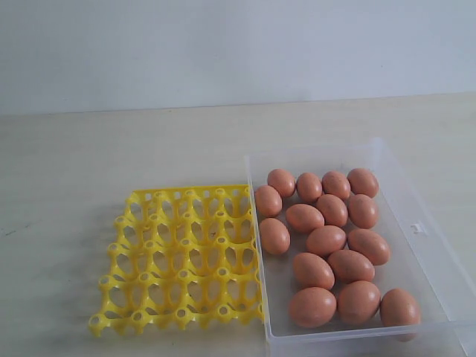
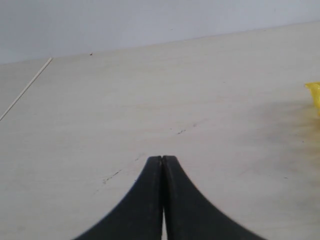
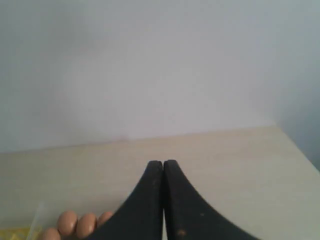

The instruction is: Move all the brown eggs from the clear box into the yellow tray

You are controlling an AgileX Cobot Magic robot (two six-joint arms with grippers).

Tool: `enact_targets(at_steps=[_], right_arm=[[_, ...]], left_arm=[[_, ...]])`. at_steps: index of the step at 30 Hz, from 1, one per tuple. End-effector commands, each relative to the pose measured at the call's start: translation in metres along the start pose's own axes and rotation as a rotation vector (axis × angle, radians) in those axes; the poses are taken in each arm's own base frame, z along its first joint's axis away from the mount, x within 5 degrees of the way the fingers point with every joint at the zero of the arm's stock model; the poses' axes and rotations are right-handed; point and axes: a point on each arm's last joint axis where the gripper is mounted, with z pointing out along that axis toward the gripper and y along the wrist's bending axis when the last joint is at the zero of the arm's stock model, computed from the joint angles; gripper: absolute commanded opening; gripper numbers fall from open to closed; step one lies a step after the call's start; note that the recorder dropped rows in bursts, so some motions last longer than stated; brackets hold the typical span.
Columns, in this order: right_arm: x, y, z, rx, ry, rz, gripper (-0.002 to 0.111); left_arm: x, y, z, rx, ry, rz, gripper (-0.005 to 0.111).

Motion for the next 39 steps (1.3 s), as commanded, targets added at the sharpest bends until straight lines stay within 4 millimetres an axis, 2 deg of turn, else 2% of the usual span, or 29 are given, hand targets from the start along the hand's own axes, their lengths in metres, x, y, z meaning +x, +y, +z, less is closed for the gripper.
enact_targets(at_steps=[1, 9, 18, 25, 29, 33, 39], right_arm=[[0.002, 0.000, 0.023, 0.000, 0.111, -0.019, 0.000], [0.011, 0.002, 0.051, -0.008, 0.262, 0.008, 0.000], [0.010, -0.002, 0.068, 0.036, 0.455, -0.061, 0.000], [0.023, 0.007, 0.094, -0.078, 0.646, -0.074, 0.000], [0.029, 0.021, 0.104, -0.222, 0.714, 0.005, 0.008], [0.038, 0.031, 0.118, -0.280, 0.789, -0.022, 0.018], [0.056, 0.048, 0.138, -0.342, 0.931, -0.072, 0.043]], left_arm=[[-0.002, 0.000, 0.000, 0.004, -0.013, -0.003, 0.000], [-0.002, 0.000, 0.000, 0.004, -0.013, -0.003, 0.000], [-0.002, 0.000, 0.000, 0.004, -0.013, -0.003, 0.000], [-0.002, 0.000, 0.000, 0.004, -0.013, -0.003, 0.000], [-0.002, 0.000, 0.000, 0.004, -0.013, -0.003, 0.000], [-0.002, 0.000, 0.000, 0.004, -0.013, -0.003, 0.000], [-0.002, 0.000, 0.000, 0.004, -0.013, -0.003, 0.000]])
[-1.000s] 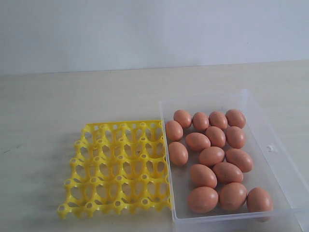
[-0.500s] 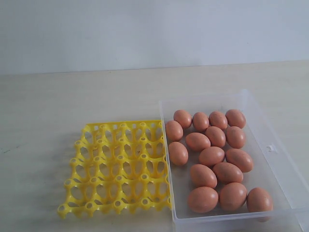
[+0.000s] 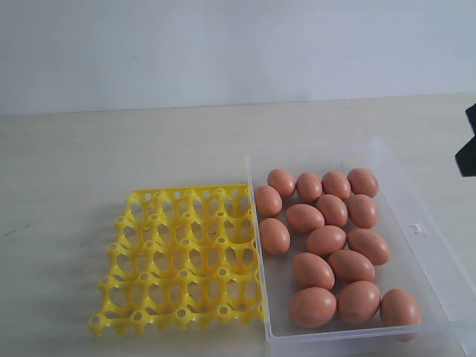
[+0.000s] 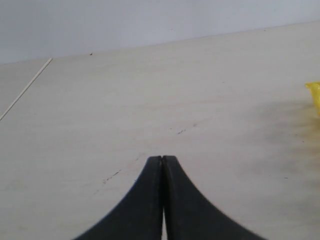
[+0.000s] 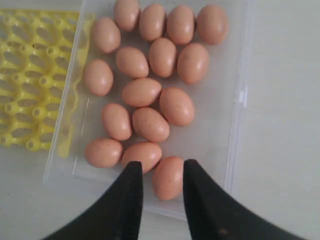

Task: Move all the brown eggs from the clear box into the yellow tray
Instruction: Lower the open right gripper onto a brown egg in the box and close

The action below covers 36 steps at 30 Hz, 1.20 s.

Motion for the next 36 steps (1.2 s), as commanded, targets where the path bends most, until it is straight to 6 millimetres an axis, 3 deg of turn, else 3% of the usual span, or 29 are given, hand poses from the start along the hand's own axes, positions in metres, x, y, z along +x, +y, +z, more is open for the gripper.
enact_targets(at_steps=[1, 5, 10, 16, 24, 36], right_arm=[[-0.005, 0.011, 0.021, -0.047, 0.093, -0.053, 0.046], [-0.011, 0.025, 0.045, -0.090, 0.139, -0.092, 0.048], [-0.011, 0.034, 0.089, -0.097, 0.321, -0.071, 0.048], [-0.027, 0.029, 0.135, 0.016, 0.412, -0.176, 0.048], [-0.061, 0.021, 0.155, 0.143, 0.338, -0.355, 0.048], [-0.056, 0.012, 0.203, 0.138, 0.414, -0.432, 0.048]], left_arm=[[-0.002, 0.000, 0.000, 0.004, -0.013, -0.003, 0.000], [-0.002, 0.000, 0.000, 0.004, -0.013, -0.003, 0.000], [-0.002, 0.000, 0.000, 0.004, -0.013, -0.003, 0.000], [-0.002, 0.000, 0.000, 0.004, -0.013, -0.003, 0.000], [-0.002, 0.000, 0.000, 0.004, -0.013, -0.003, 0.000], [-0.002, 0.000, 0.000, 0.004, -0.013, -0.003, 0.000]])
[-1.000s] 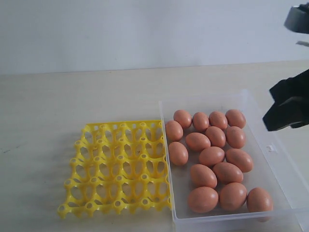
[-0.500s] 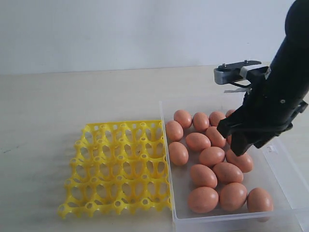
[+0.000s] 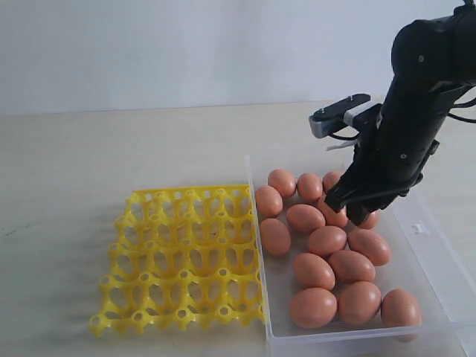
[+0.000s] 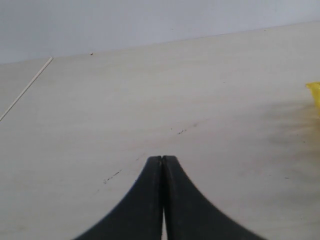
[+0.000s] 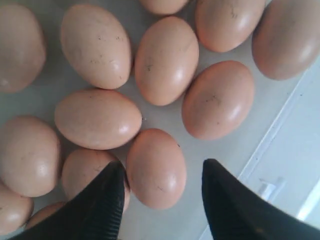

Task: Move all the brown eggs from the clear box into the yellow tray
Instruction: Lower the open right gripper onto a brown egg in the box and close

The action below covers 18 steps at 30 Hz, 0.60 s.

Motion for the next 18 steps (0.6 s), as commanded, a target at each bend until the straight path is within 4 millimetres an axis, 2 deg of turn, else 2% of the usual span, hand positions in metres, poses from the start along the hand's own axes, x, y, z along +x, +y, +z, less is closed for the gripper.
enact_targets(at_steps=[1, 7, 10, 13, 18], right_arm=[[-0.004, -0.001, 0.017, 0.002, 0.032, -0.057, 0.048], [-0.005, -0.002, 0.027, 0.020, 0.047, -0.071, 0.048], [-0.005, -0.003, 0.032, 0.021, 0.054, -0.074, 0.052], [-0.004, 0.000, 0.037, 0.017, 0.068, -0.082, 0.056], [-0.006, 0.008, 0.045, 0.012, 0.089, -0.107, 0.056]], left_arm=[[-0.002, 0.000, 0.000, 0.004, -0.013, -0.003, 0.000], [-0.002, 0.000, 0.000, 0.004, -0.013, -0.003, 0.000], [-0.002, 0.000, 0.000, 0.004, -0.013, -0.003, 0.000], [-0.002, 0.000, 0.000, 0.004, -0.013, -0.003, 0.000], [-0.002, 0.000, 0.000, 0.004, -0.013, -0.003, 0.000]])
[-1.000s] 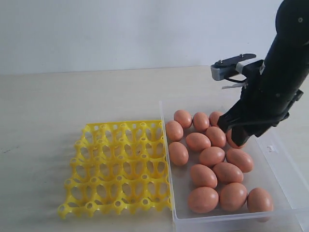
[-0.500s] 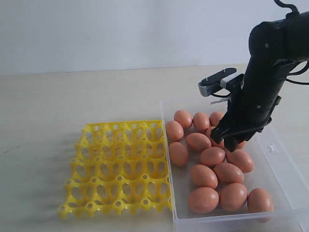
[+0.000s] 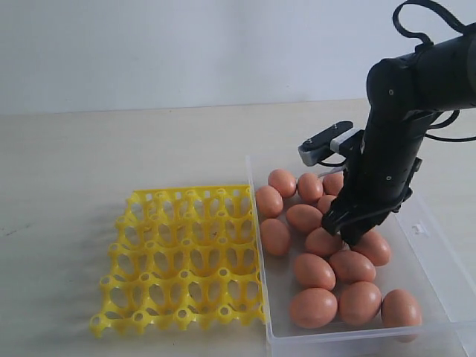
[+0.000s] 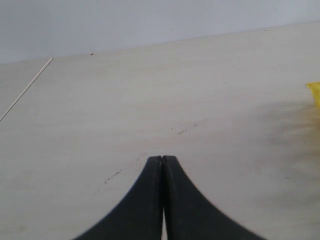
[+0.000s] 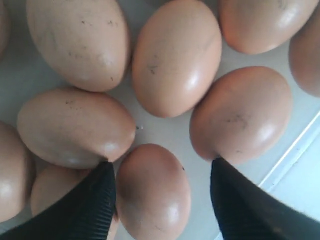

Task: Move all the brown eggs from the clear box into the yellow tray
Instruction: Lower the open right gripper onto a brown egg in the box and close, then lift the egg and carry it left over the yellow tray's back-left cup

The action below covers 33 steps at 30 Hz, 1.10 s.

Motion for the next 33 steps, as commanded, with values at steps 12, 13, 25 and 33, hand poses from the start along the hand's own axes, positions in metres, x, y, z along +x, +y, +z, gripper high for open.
enact_targets(at_steps=[12, 13, 25, 33], right_arm=[[-0.002, 0.019, 0.023, -0.012, 0.059, -0.062, 0.045], [0.000, 0.019, 0.025, -0.012, 0.056, -0.063, 0.038], [-0.007, 0.017, -0.046, 0.035, -0.314, 0.048, 0.000], [-0.029, 0.071, -0.130, -0.060, -0.926, 0.050, 0.000]], left_arm=[[-0.002, 0.000, 0.000, 0.004, -0.013, -0.003, 0.000], [-0.002, 0.000, 0.000, 0.004, -0.013, -0.003, 0.000], [-0.002, 0.000, 0.000, 0.004, -0.013, -0.003, 0.000], [-0.002, 0.000, 0.000, 0.004, -0.013, -0.003, 0.000]])
